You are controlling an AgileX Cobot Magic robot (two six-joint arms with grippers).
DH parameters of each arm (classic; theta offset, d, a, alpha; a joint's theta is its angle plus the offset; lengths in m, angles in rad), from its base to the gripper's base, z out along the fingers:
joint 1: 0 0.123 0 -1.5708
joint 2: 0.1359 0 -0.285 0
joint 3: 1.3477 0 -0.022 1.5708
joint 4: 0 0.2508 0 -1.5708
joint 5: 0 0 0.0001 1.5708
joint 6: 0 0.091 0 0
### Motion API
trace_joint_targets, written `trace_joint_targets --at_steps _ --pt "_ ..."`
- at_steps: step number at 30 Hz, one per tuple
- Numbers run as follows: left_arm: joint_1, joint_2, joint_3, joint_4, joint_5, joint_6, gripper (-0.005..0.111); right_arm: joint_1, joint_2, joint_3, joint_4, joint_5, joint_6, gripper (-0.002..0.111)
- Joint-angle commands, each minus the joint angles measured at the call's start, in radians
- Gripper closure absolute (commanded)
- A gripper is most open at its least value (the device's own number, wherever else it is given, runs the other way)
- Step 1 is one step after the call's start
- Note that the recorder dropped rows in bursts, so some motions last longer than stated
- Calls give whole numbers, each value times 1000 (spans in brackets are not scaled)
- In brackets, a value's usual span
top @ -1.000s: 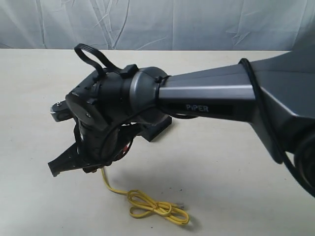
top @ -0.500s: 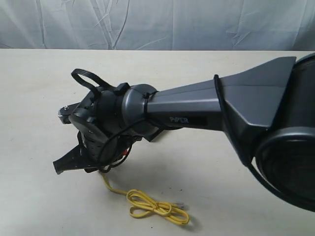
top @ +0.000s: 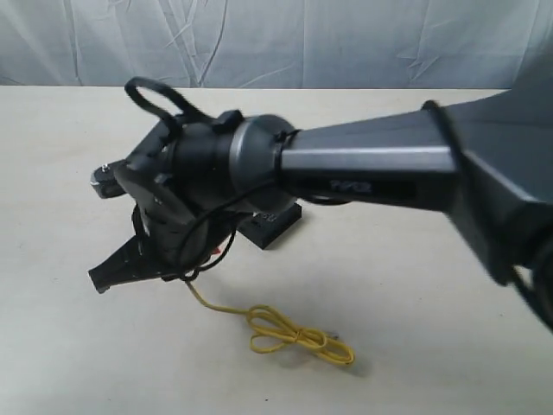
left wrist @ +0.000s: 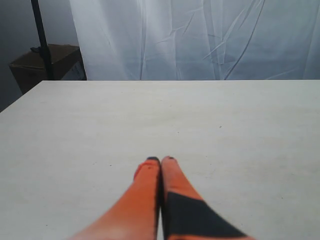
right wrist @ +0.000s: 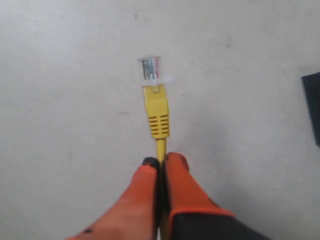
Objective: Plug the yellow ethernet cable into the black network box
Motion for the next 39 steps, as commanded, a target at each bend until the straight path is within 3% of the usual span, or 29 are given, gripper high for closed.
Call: trace_joint_targets --at_steps 1,12,19,22,28,30,32,34,37,39 --pt "4 -5 4 0 -14 0 107 -41 -114 73 15 54 -118 109" --pt "4 -5 4 3 -14 0 107 -260 -425 536 71 -142 -218 109" --pt "4 -5 4 -47 -29 0 107 -357 -500 676 75 -166 -334 109" --pt "4 -5 4 -277 -165 0 107 -357 -493 711 75 -222 -374 109" --pt "4 -5 4 -347 -455 0 107 -357 -480 719 75 -303 -395 109" --pt "4 -5 -11 -448 -469 9 107 -357 -458 719 75 -317 -411 109" --pt "4 117 -130 -451 -371 113 107 -357 -429 719 101 -359 -493 109" --pt "4 347 -325 -404 -247 255 107 -357 -401 705 140 -368 -541 109" --pt "4 856 -666 -252 -18 316 107 -357 -364 683 162 -383 -599 109" --pt "2 1082 -797 -273 119 432 107 -357 -363 683 166 -397 -608 109"
